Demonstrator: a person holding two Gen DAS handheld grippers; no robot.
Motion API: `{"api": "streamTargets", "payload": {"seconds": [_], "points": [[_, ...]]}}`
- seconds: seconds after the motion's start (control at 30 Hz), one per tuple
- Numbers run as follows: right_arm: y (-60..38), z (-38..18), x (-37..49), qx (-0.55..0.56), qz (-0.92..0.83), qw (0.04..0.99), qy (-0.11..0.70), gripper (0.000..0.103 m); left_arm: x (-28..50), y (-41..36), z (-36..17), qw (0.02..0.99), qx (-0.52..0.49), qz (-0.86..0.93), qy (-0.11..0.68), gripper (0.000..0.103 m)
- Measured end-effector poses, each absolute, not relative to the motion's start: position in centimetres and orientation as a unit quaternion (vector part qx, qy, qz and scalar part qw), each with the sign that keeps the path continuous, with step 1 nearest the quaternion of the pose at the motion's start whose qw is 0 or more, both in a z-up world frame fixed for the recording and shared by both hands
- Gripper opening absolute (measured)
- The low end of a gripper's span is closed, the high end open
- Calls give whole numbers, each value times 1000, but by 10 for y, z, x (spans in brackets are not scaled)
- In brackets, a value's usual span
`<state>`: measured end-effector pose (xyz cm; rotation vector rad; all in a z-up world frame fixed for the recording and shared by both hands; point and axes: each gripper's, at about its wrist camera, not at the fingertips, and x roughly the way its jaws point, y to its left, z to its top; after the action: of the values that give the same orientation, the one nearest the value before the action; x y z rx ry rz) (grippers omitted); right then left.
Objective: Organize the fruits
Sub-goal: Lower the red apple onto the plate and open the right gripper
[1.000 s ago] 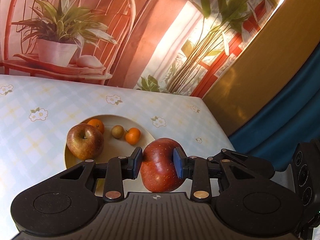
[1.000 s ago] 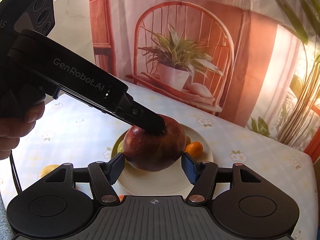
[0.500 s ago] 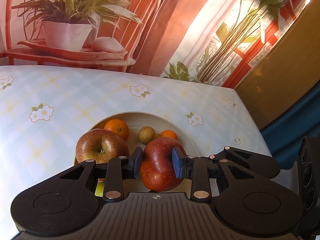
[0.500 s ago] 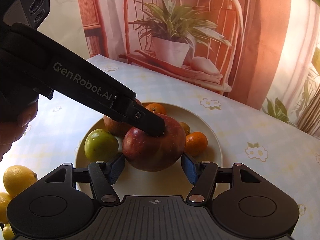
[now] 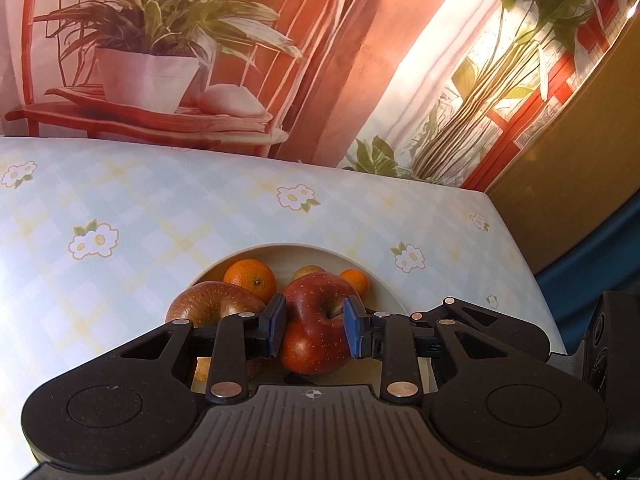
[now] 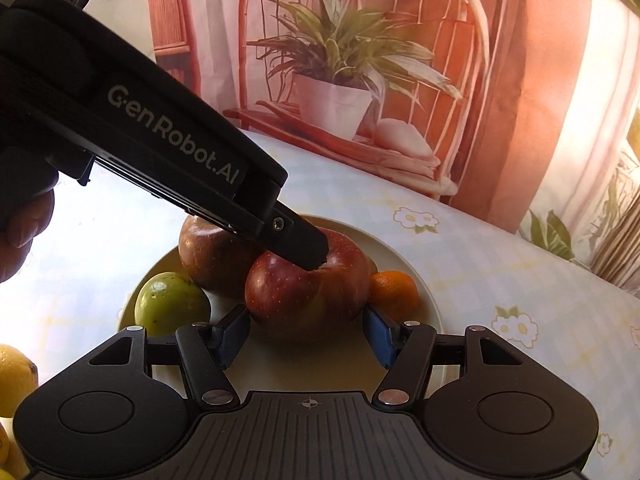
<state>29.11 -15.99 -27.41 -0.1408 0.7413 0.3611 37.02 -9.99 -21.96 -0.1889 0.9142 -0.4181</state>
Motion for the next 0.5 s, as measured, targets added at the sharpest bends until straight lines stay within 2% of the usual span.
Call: {"api": "streamTargets", "payload": {"seconds": [0.27,0.33,0.4,0.5], "points": [[-151,-275,295,-94,163,912,365,58,362,-90,-203,886,-95,-187,413,32],[-150,-272,295,-93,158,911,370,60,359,-87,-199,890,-91,-182,408,32],[-150,-268,292,-95,154,913,366,68,355,-85,-195,893,-87,-180,404,32],[-152,-261,288,-99,149,914,363,68,347,-80,-190,897,-82,-176,396,32]]}}
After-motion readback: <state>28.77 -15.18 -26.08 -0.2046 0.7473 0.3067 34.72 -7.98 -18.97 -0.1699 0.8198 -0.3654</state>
